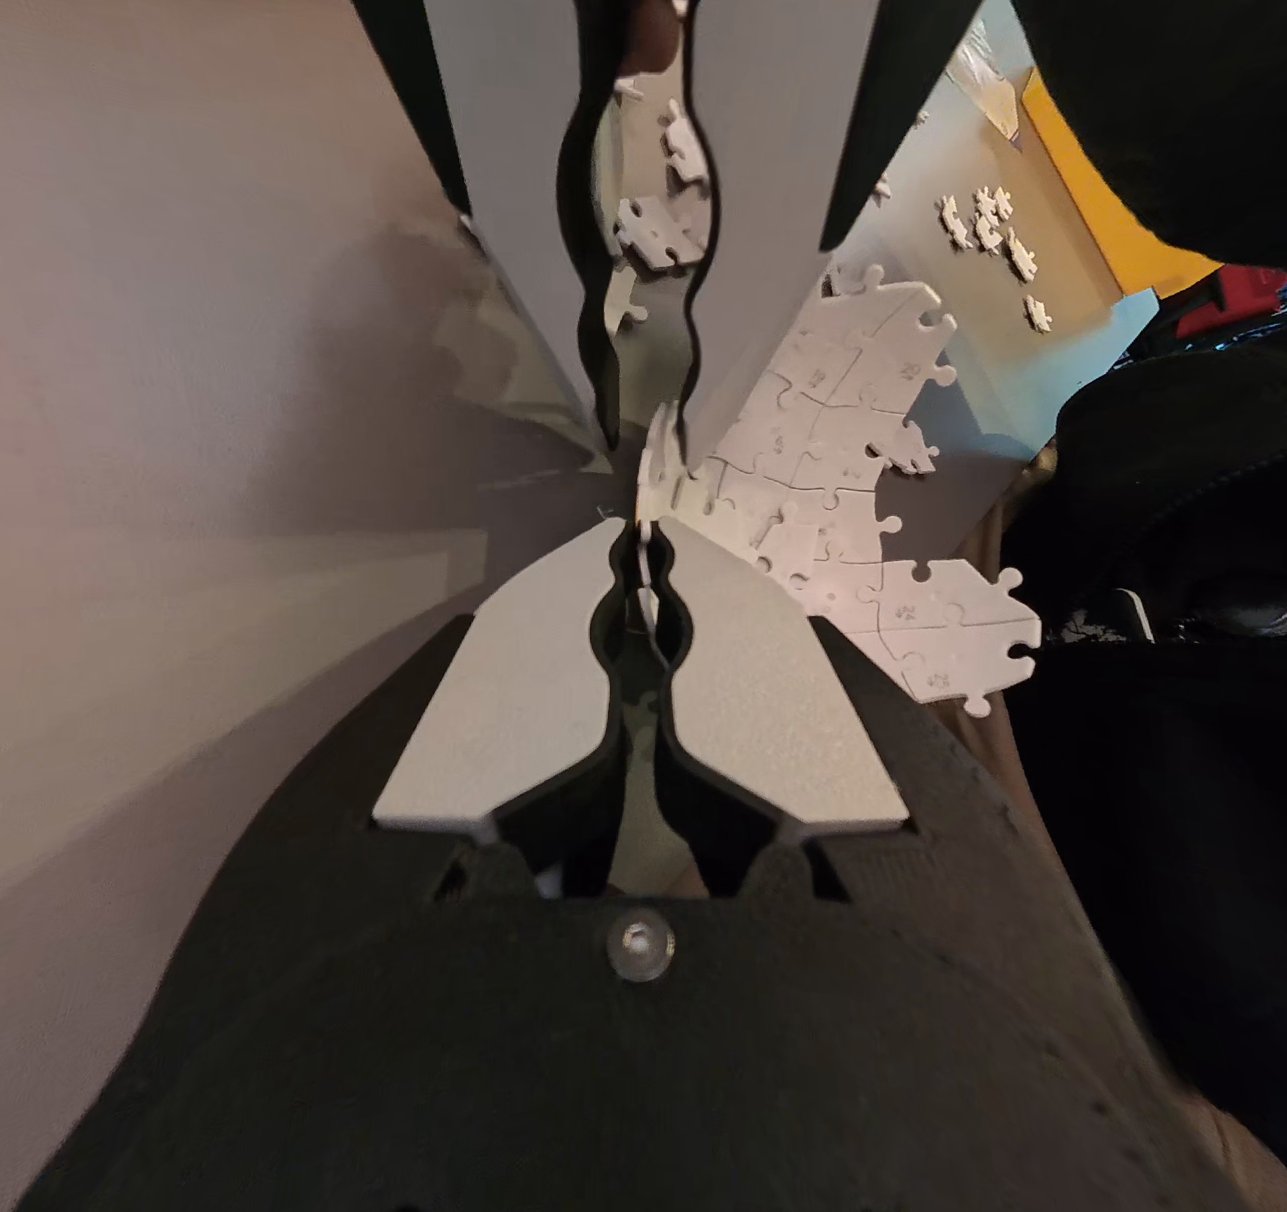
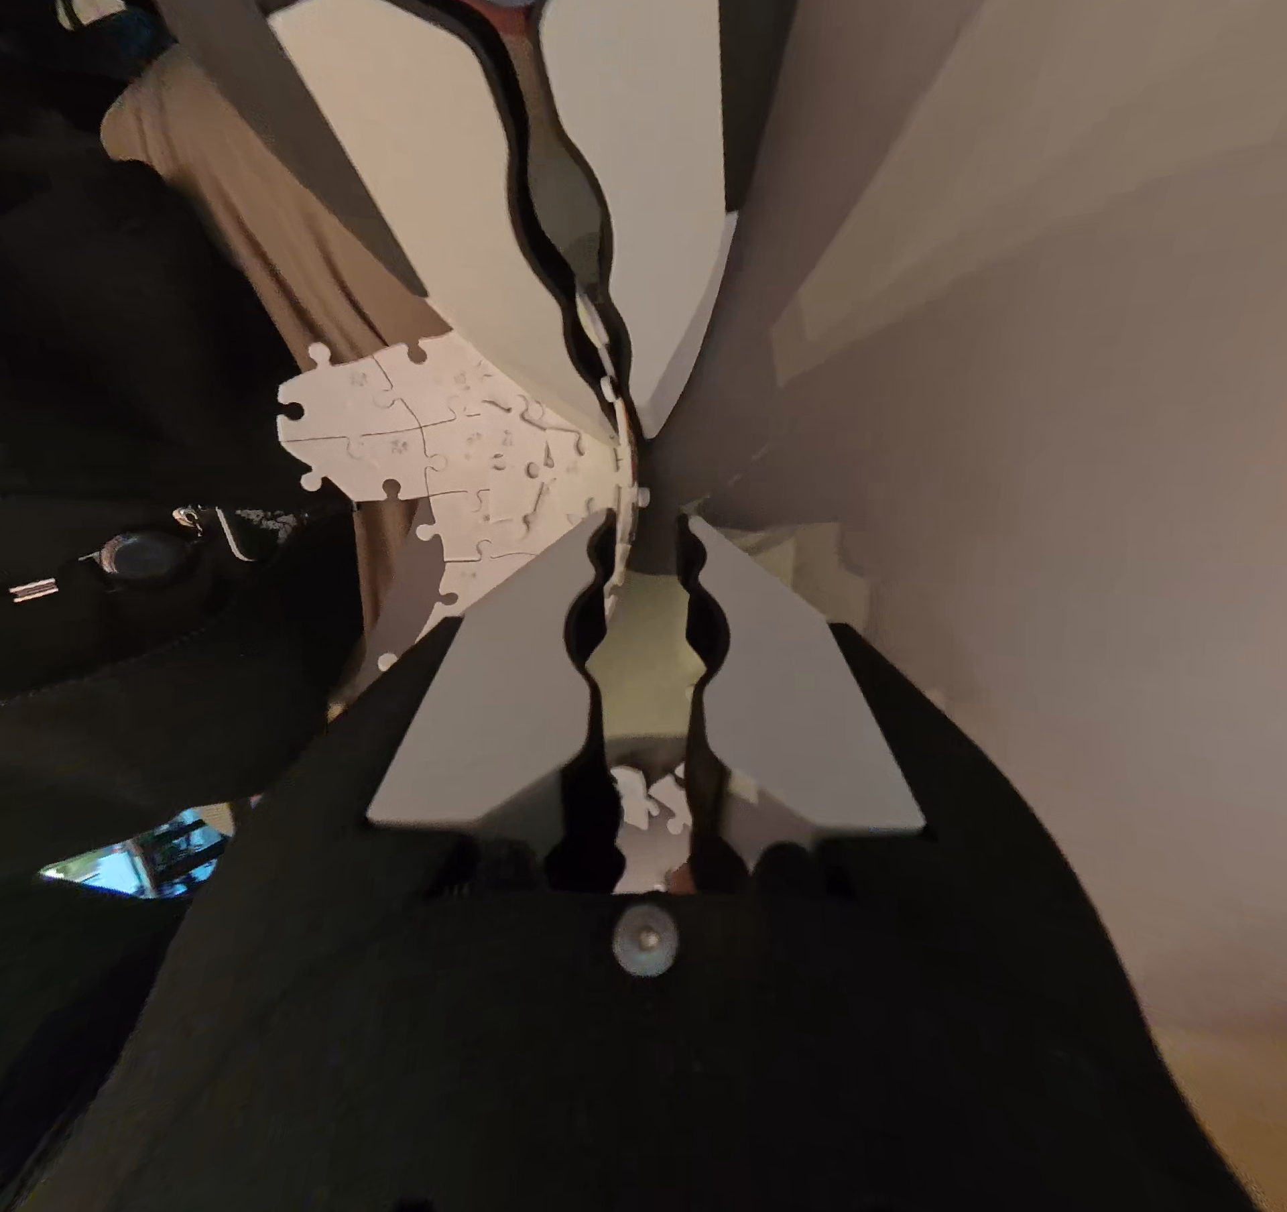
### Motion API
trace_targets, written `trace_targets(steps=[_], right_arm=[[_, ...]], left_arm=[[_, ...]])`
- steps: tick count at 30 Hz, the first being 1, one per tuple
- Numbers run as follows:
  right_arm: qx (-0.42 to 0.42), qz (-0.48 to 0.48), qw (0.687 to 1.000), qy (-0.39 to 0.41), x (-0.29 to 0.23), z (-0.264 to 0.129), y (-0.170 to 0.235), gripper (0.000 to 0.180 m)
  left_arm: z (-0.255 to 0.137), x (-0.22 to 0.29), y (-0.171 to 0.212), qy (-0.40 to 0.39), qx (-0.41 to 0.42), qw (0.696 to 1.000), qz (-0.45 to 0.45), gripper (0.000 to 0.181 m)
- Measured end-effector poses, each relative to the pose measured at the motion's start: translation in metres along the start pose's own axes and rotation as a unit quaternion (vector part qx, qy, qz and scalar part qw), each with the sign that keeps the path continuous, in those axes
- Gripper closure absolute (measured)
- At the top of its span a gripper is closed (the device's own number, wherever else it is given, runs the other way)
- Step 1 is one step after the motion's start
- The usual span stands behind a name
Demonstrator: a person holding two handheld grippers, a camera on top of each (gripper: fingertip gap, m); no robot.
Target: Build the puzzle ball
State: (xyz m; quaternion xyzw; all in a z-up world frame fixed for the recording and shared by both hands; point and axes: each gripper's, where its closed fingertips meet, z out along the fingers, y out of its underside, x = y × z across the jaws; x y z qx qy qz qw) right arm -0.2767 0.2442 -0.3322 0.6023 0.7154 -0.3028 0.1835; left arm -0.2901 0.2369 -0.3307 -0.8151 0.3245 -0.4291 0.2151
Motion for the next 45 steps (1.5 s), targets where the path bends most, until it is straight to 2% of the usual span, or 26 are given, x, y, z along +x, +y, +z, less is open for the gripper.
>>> trace_targets(steps=[4, 12, 20, 45], right_arm=[[0.008, 0.004, 1.000, -0.021, -0.0020, 0.0077, -0.0008, 0.175], [0.040, -0.019, 0.998, -0.047, -0.0048, 0.0072, -0.0023, 0.177], [0.060, -0.042, 0.997, -0.040, -0.0045, 0.0047, -0.0021, 0.179], [0.098, 0.000, 0.995, -0.018, 0.0045, 0.0006, -0.0048, 0.179]], left_arm=[[0.0001, -0.0006, 0.0000, -0.004, 0.000, 1.000, 0.000, 0.178], [-0.0012, -0.0007, -0.0017, -0.002, 0.007, 1.000, -0.001, 0.178], [-0.0023, -0.0011, -0.0041, -0.004, 0.016, 1.000, -0.005, 0.178], [-0.0046, -0.0097, -0.0076, -0.051, 0.013, 0.999, 0.013, 0.177]])
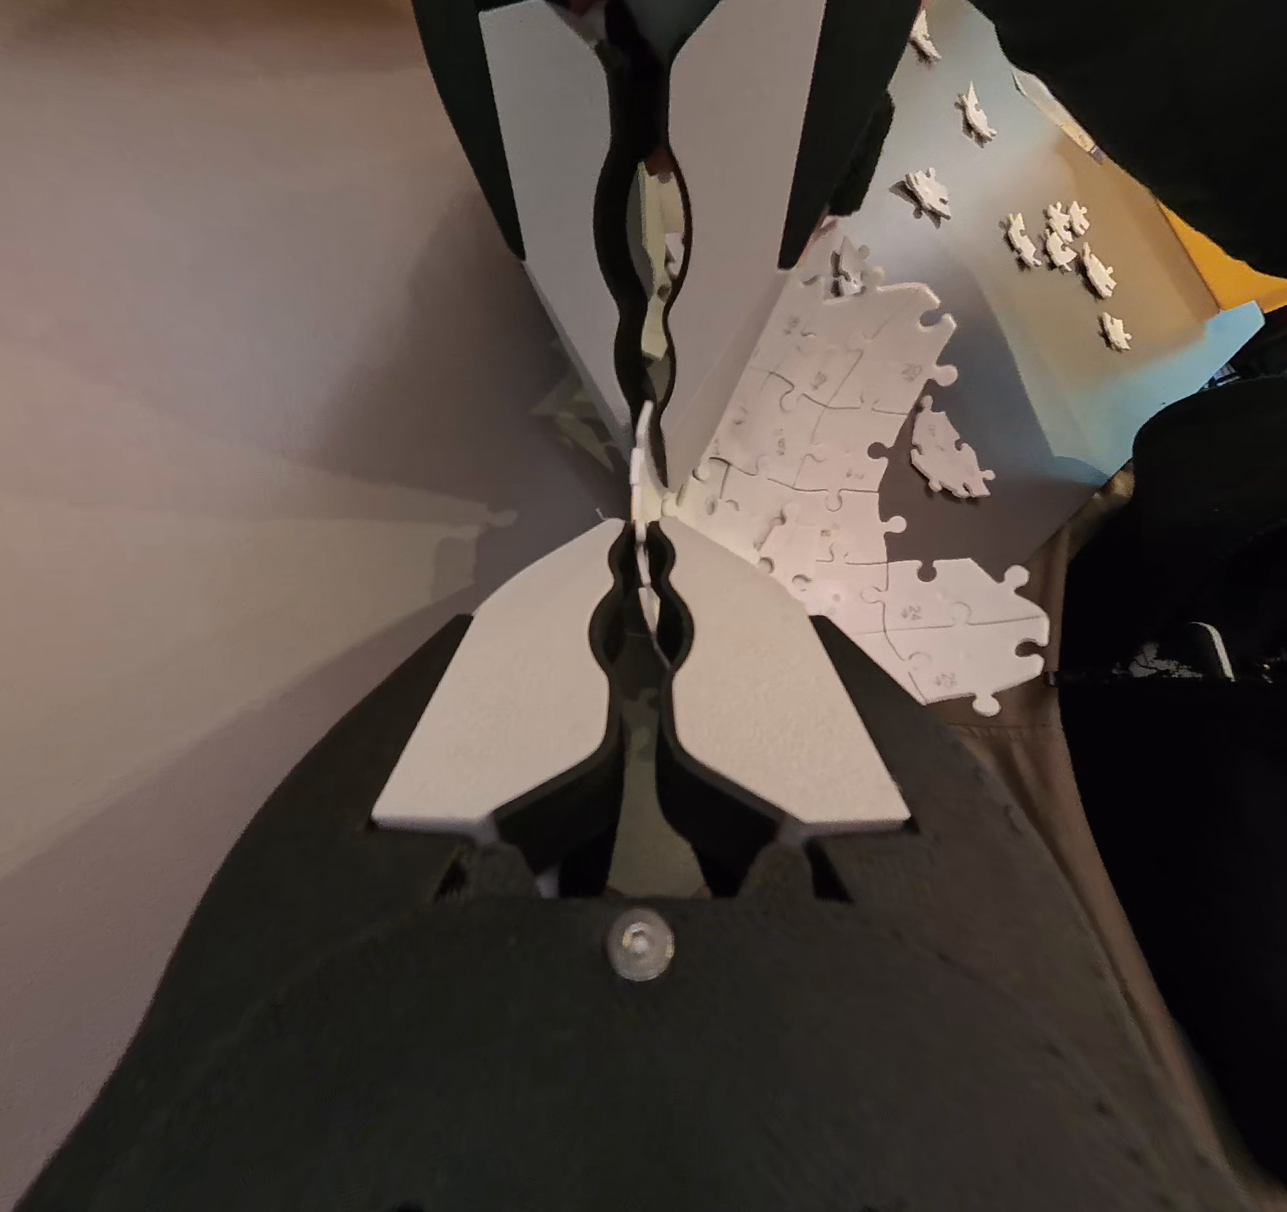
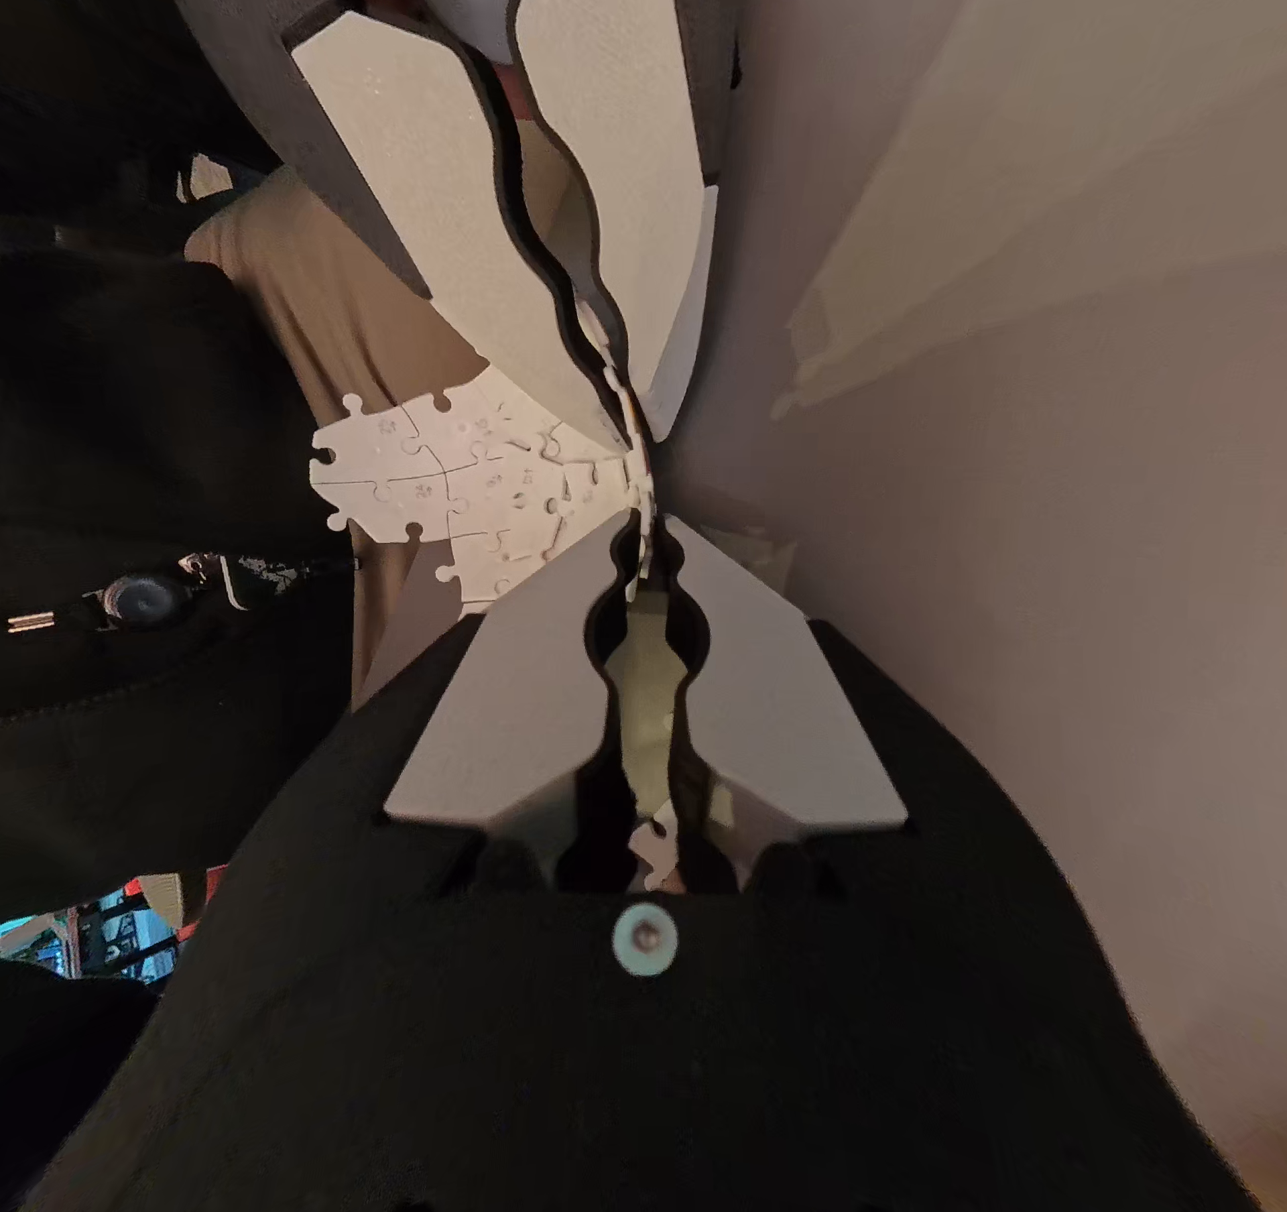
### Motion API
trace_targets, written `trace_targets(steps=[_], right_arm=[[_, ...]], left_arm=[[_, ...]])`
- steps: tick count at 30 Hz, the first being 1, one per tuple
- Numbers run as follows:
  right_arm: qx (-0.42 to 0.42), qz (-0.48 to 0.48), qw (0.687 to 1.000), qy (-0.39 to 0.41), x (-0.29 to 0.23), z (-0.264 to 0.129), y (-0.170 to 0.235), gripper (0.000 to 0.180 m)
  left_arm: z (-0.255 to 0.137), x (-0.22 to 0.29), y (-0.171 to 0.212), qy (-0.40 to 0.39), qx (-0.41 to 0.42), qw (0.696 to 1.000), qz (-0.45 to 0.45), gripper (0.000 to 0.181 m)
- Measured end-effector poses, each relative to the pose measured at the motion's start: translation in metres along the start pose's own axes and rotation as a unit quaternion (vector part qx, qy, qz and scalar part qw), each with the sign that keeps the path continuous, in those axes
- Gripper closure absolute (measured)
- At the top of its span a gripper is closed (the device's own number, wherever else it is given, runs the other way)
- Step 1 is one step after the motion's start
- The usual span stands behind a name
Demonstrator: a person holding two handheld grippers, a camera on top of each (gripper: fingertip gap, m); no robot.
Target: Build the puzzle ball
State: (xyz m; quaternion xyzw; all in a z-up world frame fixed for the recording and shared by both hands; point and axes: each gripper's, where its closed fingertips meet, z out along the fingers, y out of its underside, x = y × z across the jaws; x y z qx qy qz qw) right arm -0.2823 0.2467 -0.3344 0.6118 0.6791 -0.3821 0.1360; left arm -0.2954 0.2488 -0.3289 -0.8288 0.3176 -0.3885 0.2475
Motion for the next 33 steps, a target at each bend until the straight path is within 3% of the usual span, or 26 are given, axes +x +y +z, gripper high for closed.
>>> trace_targets(steps=[14, 21, 33], right_arm=[[-0.014, -0.052, 0.998, 0.015, -0.002, 0.000, 0.001, 0.179], [0.017, -0.021, 1.000, 0.013, 0.002, -0.009, -0.005, 0.177], [0.057, -0.018, 0.997, 0.053, -0.002, -0.030, -0.012, 0.166]], left_arm=[[0.000, 0.001, 0.001, 0.022, 0.006, 0.999, -0.026, 0.178], [0.000, 0.000, 0.002, 0.026, 0.005, 0.999, -0.044, 0.177], [-0.001, 0.002, 0.001, 0.037, 0.006, 0.998, -0.054, 0.161]])
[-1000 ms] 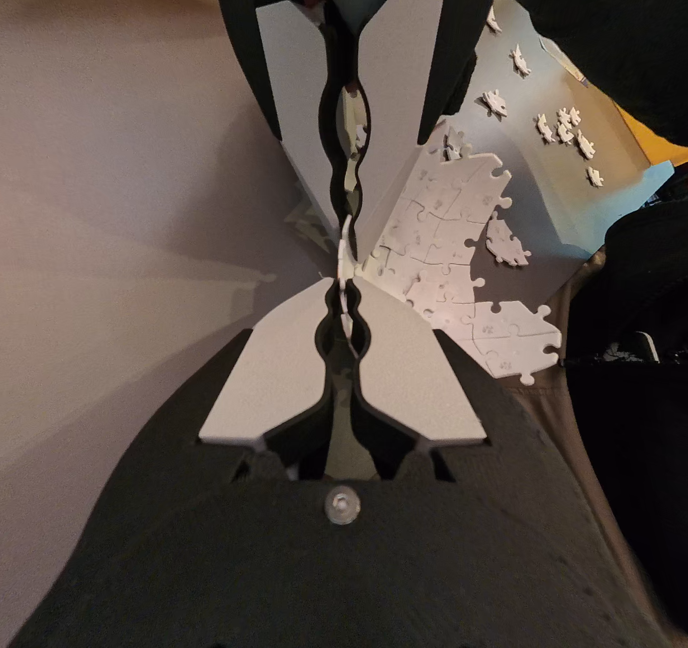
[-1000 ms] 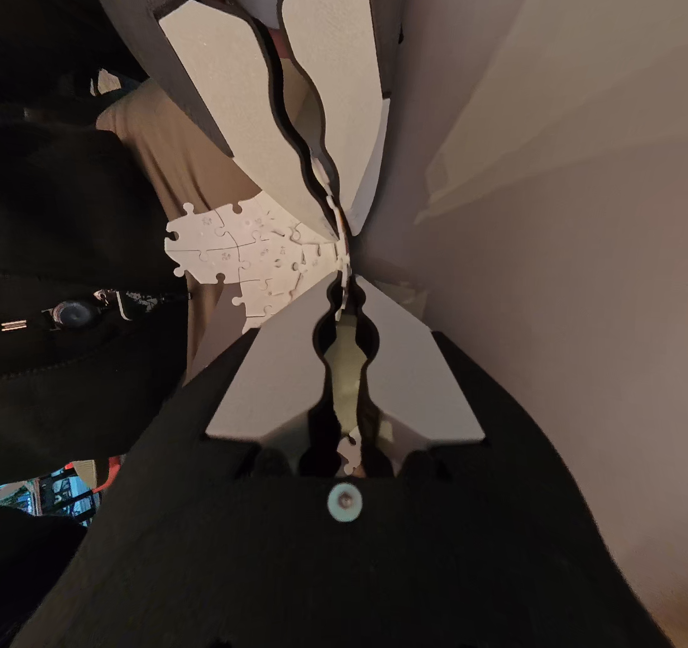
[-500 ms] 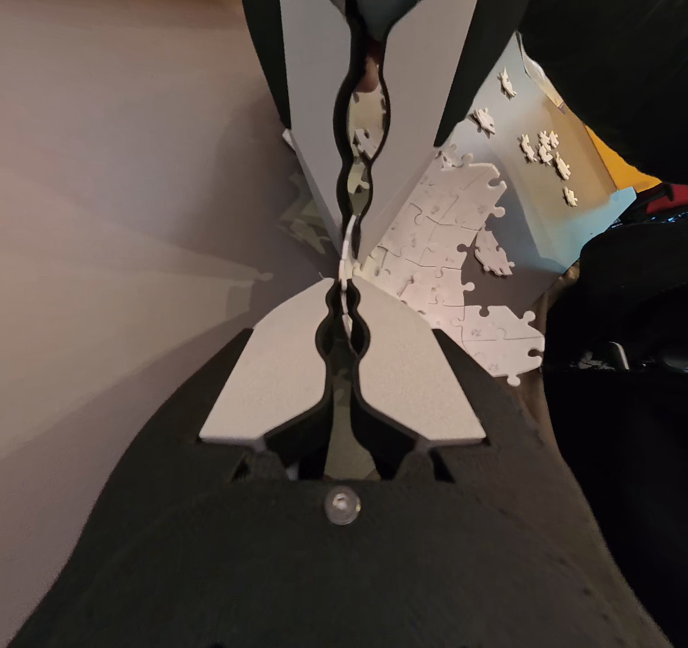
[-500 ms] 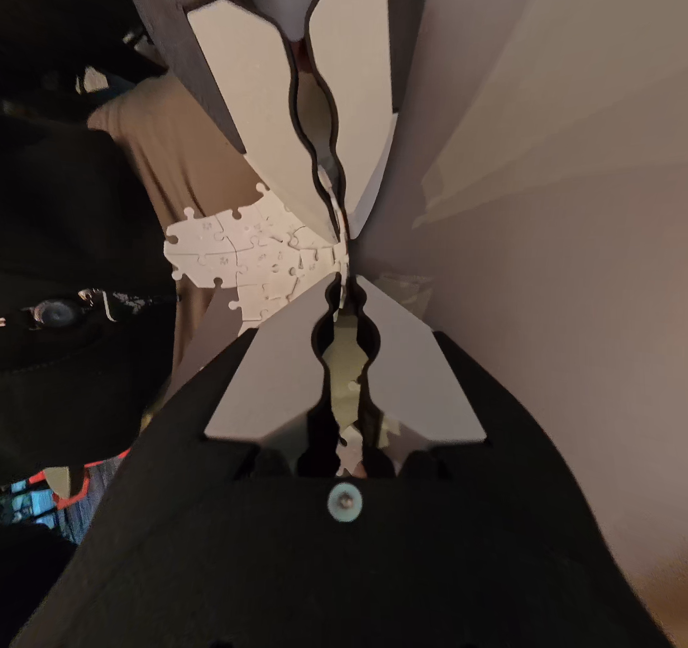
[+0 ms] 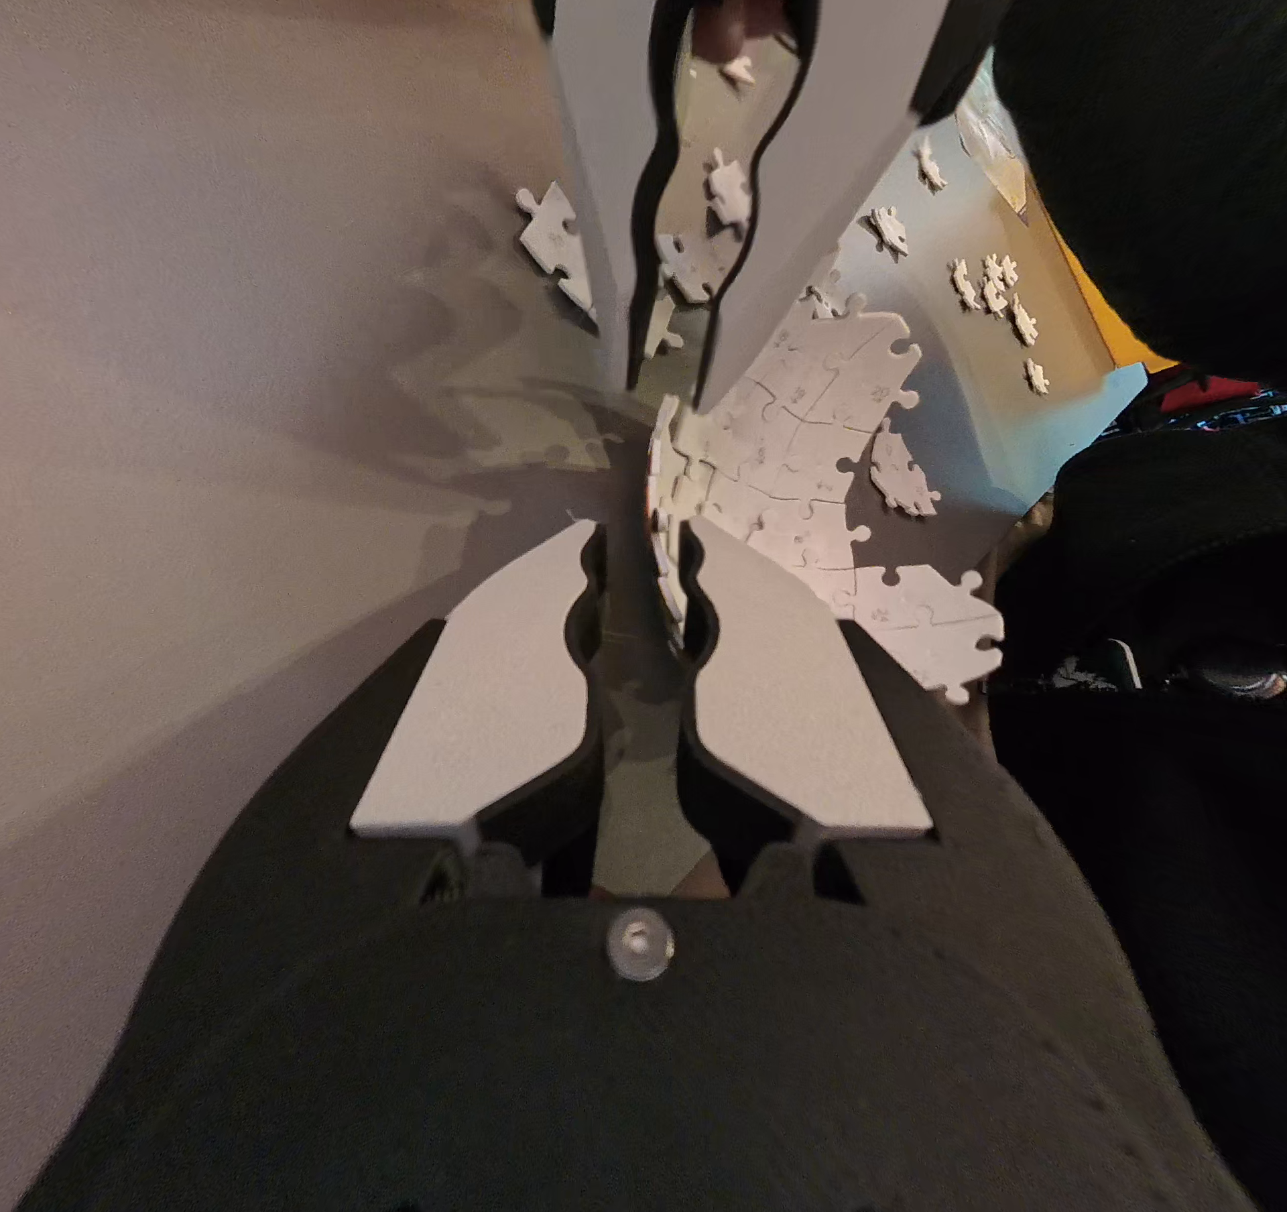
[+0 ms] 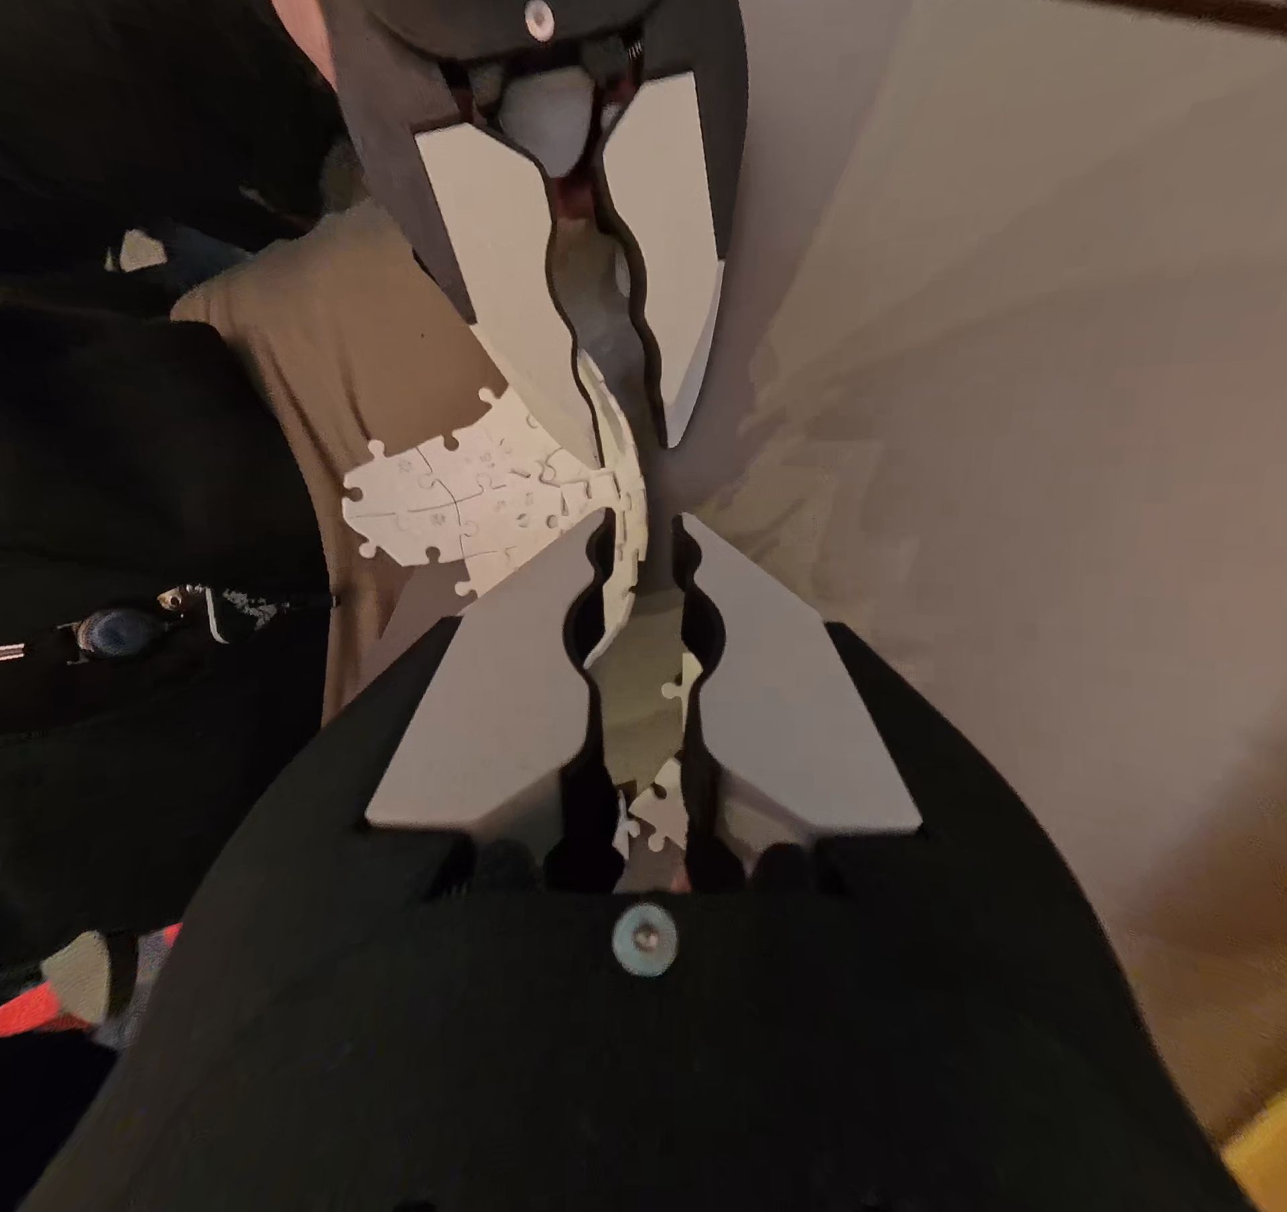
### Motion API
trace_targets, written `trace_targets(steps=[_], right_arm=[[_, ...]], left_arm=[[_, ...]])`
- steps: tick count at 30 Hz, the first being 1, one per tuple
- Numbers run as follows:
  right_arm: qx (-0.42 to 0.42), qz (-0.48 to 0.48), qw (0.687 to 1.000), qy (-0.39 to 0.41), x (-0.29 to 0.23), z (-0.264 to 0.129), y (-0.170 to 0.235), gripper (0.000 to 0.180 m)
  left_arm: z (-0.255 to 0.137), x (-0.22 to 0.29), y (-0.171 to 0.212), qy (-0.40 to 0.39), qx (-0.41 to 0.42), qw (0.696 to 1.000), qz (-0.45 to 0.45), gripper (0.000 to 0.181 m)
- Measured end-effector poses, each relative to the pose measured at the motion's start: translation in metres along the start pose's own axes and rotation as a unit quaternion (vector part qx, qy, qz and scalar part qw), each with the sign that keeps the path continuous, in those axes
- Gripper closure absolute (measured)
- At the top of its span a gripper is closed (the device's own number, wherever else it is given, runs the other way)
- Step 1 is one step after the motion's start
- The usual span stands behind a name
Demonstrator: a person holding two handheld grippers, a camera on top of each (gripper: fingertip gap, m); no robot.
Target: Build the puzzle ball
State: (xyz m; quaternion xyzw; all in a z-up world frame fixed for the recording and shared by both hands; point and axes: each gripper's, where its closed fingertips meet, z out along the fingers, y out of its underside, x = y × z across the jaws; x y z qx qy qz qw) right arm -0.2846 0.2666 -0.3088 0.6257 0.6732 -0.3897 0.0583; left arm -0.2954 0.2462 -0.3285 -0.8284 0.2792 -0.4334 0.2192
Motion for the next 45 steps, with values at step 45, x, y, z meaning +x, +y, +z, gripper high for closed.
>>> trace_targets(steps=[45], right_arm=[[0.196, 0.066, 0.958, 0.201, -0.074, -0.059, 0.073, 0.163]], left_arm=[[-0.017, 0.009, -0.061, -0.199, 0.061, 0.965, 0.157, 0.176]])
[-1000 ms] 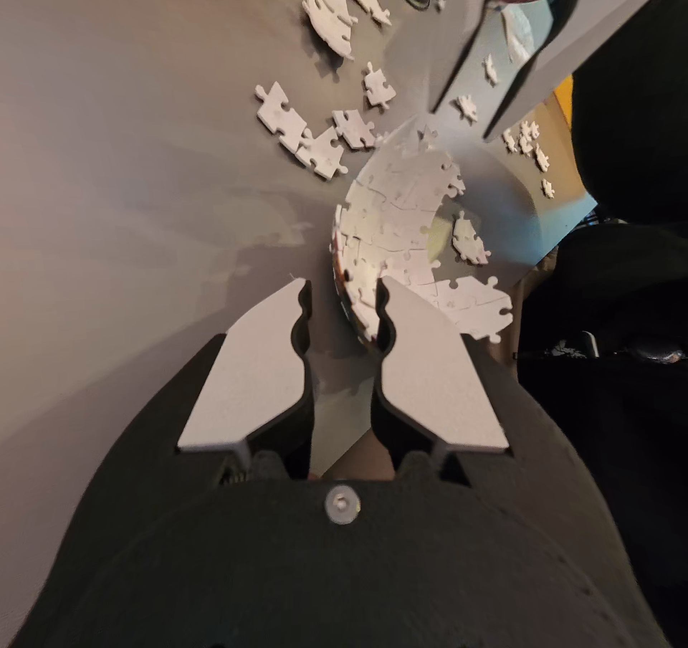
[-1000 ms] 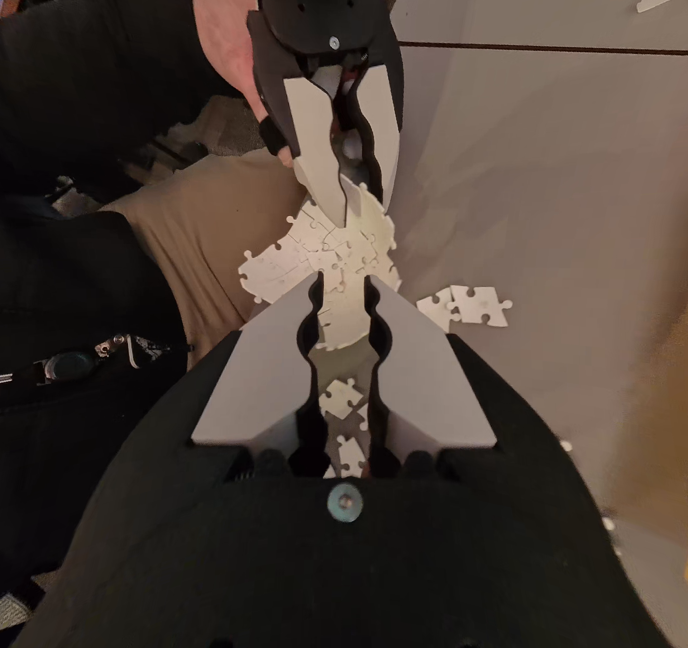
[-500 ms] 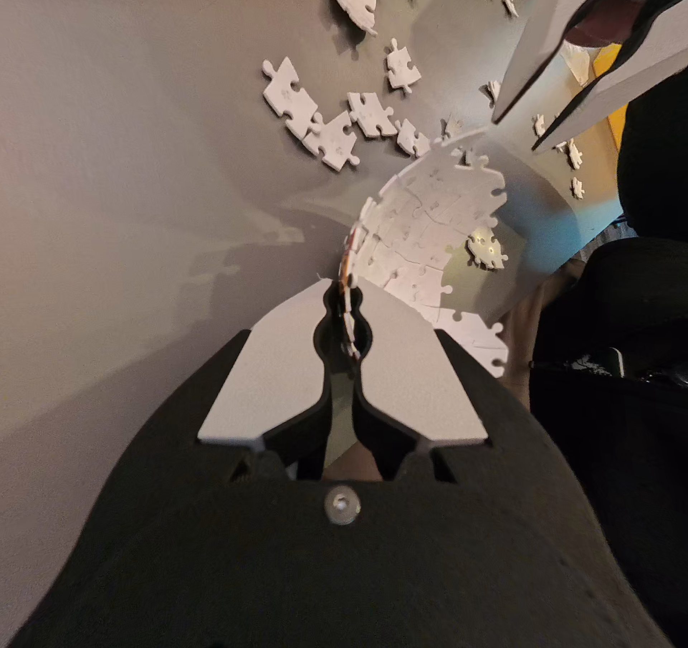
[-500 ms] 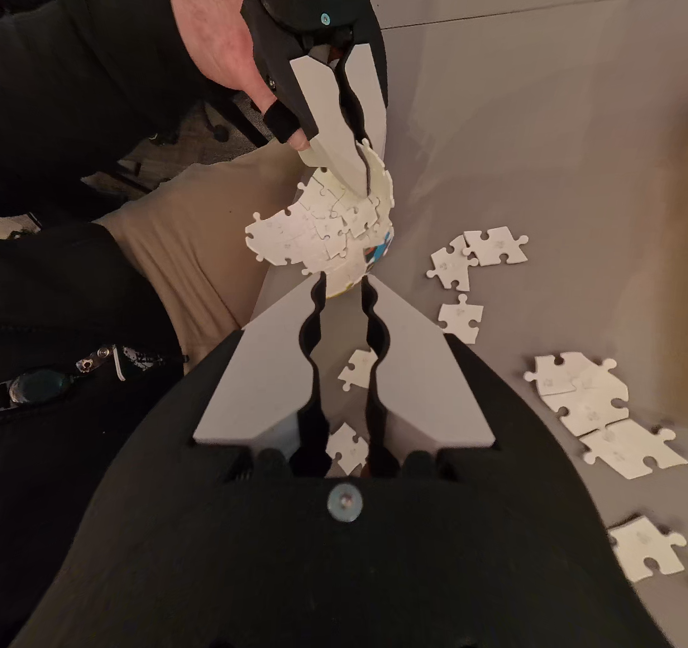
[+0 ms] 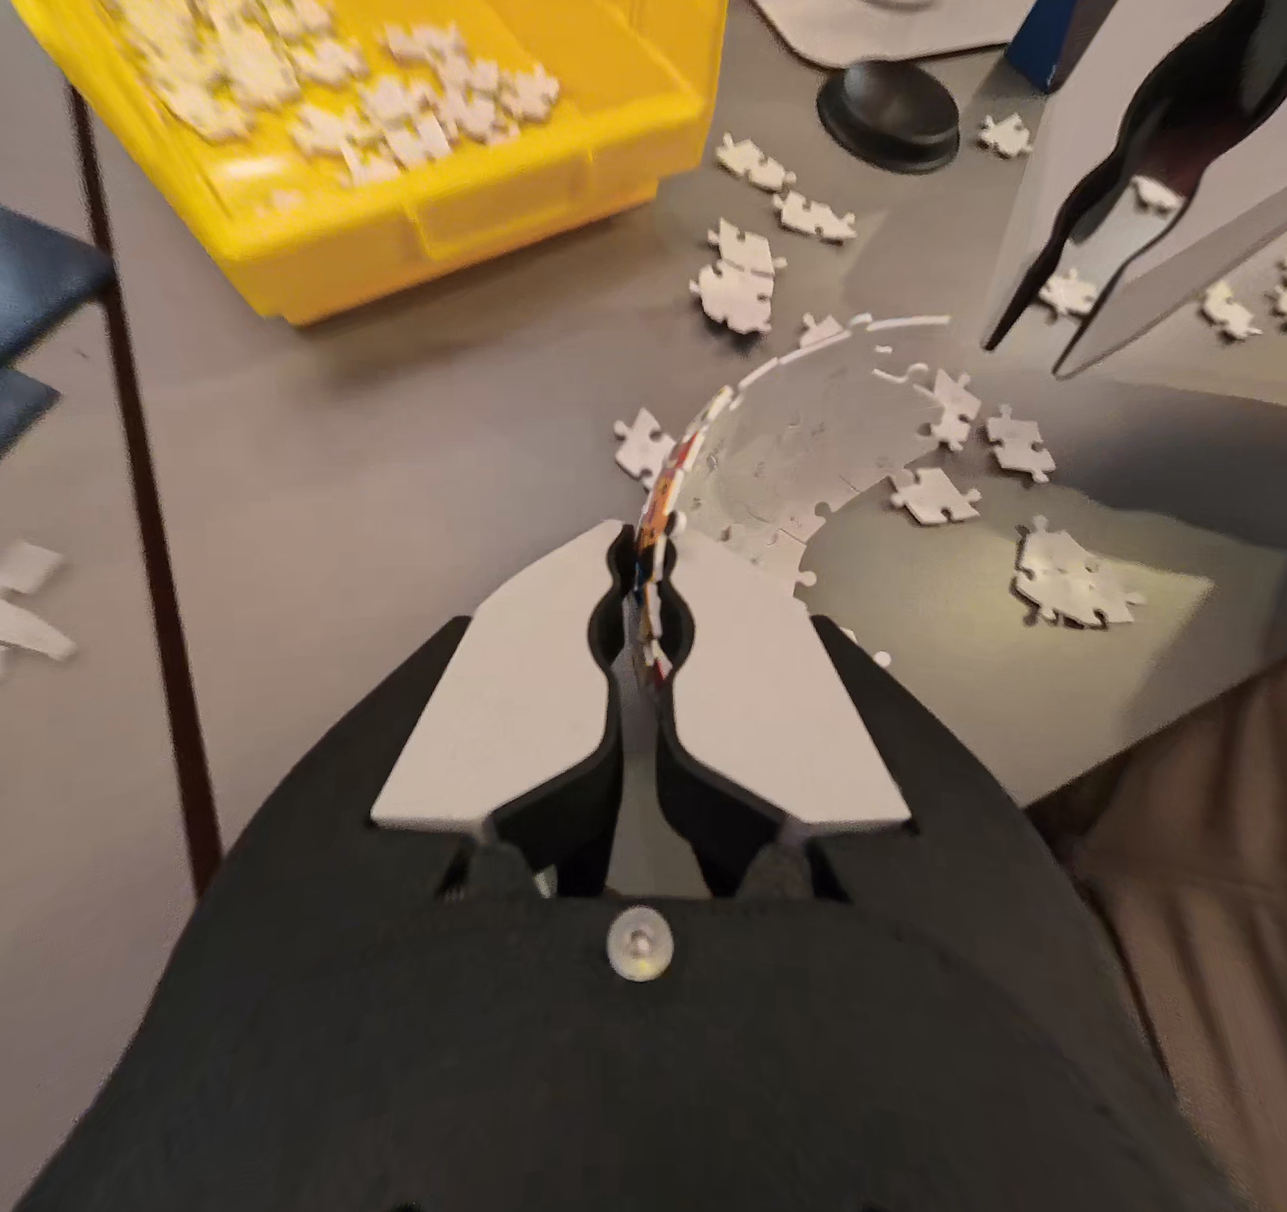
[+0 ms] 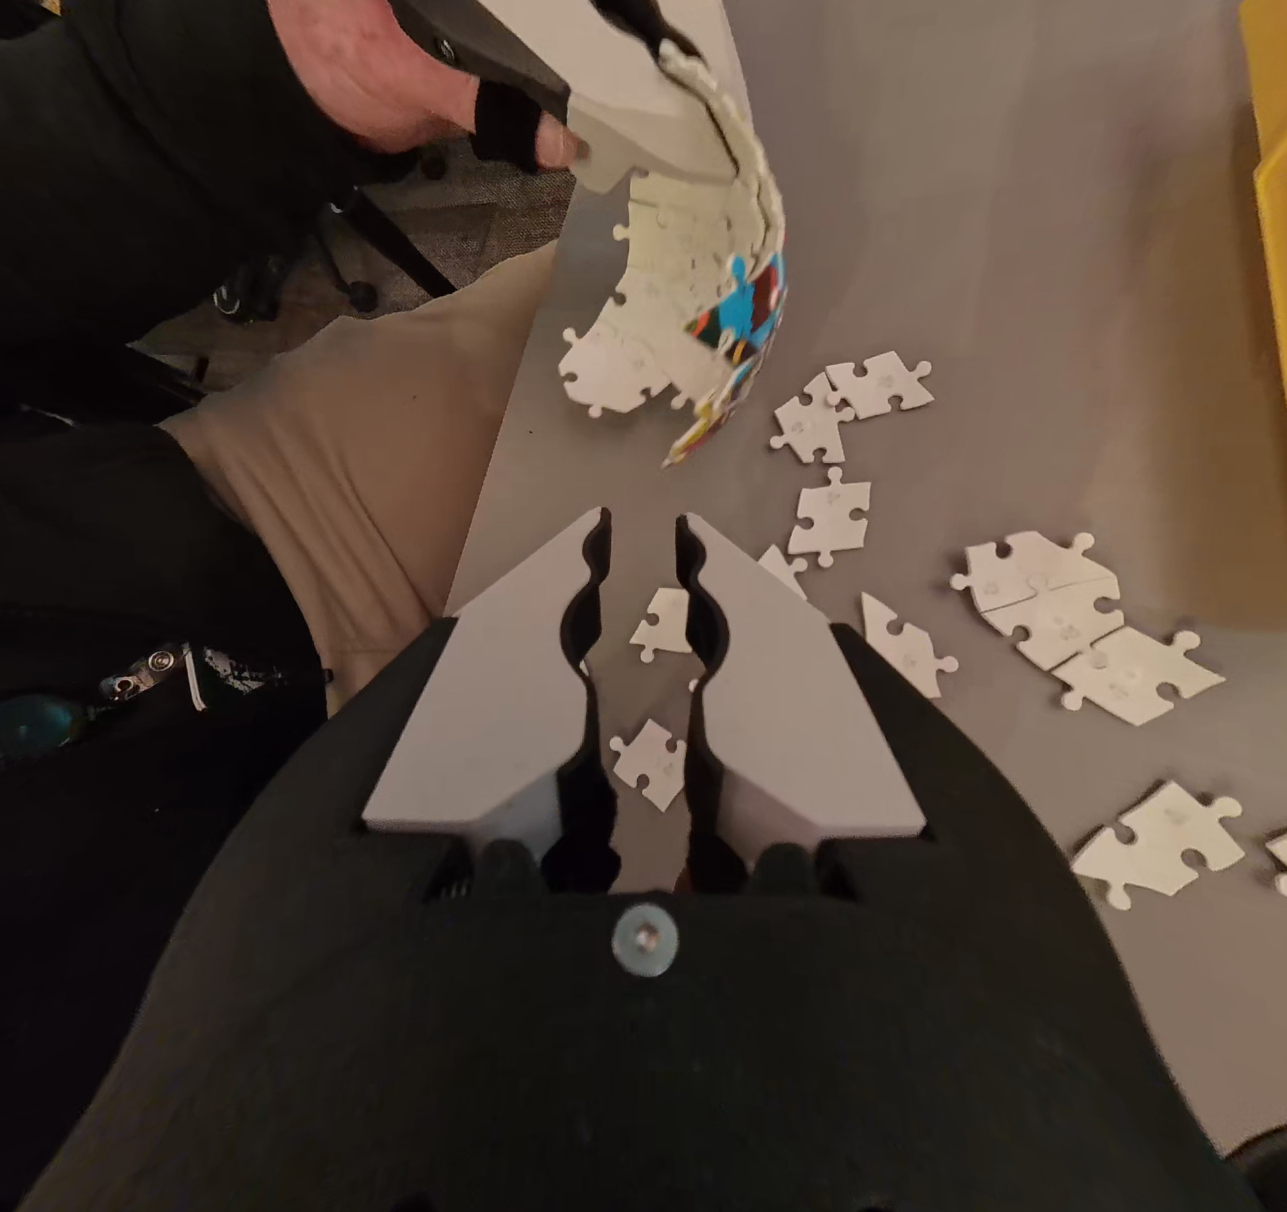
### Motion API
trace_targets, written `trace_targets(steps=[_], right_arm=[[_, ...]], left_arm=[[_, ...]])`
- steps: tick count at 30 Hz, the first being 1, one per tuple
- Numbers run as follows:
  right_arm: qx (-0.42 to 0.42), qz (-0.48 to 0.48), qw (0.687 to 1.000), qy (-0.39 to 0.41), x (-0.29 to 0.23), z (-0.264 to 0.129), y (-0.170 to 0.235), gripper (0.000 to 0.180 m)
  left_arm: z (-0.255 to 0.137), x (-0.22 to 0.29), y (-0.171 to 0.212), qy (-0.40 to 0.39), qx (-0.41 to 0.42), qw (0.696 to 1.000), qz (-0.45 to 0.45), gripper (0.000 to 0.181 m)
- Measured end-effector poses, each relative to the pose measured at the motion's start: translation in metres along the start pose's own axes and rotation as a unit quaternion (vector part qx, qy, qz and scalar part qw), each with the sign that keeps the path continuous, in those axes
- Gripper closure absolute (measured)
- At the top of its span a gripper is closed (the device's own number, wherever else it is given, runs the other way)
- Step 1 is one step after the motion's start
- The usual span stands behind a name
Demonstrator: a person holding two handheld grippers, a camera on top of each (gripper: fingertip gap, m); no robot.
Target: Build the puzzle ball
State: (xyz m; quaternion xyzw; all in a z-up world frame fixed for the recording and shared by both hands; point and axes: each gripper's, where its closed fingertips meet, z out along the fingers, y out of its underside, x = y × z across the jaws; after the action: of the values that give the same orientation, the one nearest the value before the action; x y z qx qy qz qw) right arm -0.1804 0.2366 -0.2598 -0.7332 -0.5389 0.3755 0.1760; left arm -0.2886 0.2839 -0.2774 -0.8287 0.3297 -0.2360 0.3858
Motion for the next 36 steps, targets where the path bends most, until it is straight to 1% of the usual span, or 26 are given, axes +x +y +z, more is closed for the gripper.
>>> trace_targets(steps=[3, 5, 9, 12, 14, 19, 21, 23, 25, 28, 31, 34, 35, 36], right_arm=[[0.002, -0.003, 1.000, 0.011, -0.001, 0.000, 0.004, 0.163], [0.005, -0.005, 1.000, 0.015, -0.003, 0.002, 0.005, 0.163], [0.005, -0.017, 0.999, 0.033, -0.005, 0.009, 0.005, 0.161], [0.010, -0.023, 0.999, 0.038, -0.007, 0.012, 0.003, 0.161], [0.006, -0.027, 0.999, 0.043, -0.008, 0.014, 0.004, 0.161], [0.005, -0.034, 0.998, 0.058, -0.007, 0.023, 0.006, 0.161], [0.001, -0.045, 0.996, 0.071, -0.005, 0.026, 0.006, 0.160], [0.003, -0.049, 0.996, 0.076, -0.004, 0.030, 0.005, 0.159], [0.004, -0.046, 0.996, 0.070, -0.006, 0.033, 0.005, 0.159], [0.000, -0.047, 0.997, 0.069, -0.006, 0.037, 0.006, 0.158], [-0.001, -0.047, 0.997, 0.068, -0.008, 0.040, 0.008, 0.158], [-0.003, -0.054, 0.996, 0.070, -0.009, 0.041, 0.008, 0.158], [-0.004, -0.053, 0.996, 0.071, -0.009, 0.041, 0.008, 0.158], [-0.004, -0.053, 0.996, 0.073, -0.008, 0.041, 0.008, 0.158]], left_arm=[[-0.008, -0.010, -0.017, -0.057, 0.039, 0.997, 0.031, 0.176], [-0.011, -0.010, -0.026, -0.082, 0.062, 0.993, 0.063, 0.176], [-0.007, -0.015, -0.029, -0.133, 0.065, 0.983, 0.111, 0.177], [-0.001, -0.015, -0.028, -0.138, 0.069, 0.981, 0.119, 0.177], [-0.003, -0.019, -0.031, -0.158, 0.071, 0.976, 0.135, 0.177], [-0.004, -0.023, -0.034, -0.163, 0.081, 0.976, 0.122, 0.177], [-0.010, -0.026, -0.039, -0.181, 0.092, 0.970, 0.130, 0.177], [-0.018, -0.029, -0.046, -0.209, 0.106, 0.961, 0.146, 0.177], [-0.024, -0.030, -0.051, -0.234, 0.108, 0.949, 0.182, 0.177], [-0.031, -0.025, -0.058, -0.280, 0.098, 0.917, 0.266, 0.177], [-0.031, -0.018, -0.064, -0.319, 0.100, 0.885, 0.323, 0.177], [-0.027, -0.017, -0.065, -0.335, 0.093, 0.868, 0.354, 0.177], [-0.026, -0.018, -0.065, -0.335, 0.091, 0.867, 0.356, 0.177], [-0.025, -0.020, -0.064, -0.333, 0.094, 0.873, 0.343, 0.177]])
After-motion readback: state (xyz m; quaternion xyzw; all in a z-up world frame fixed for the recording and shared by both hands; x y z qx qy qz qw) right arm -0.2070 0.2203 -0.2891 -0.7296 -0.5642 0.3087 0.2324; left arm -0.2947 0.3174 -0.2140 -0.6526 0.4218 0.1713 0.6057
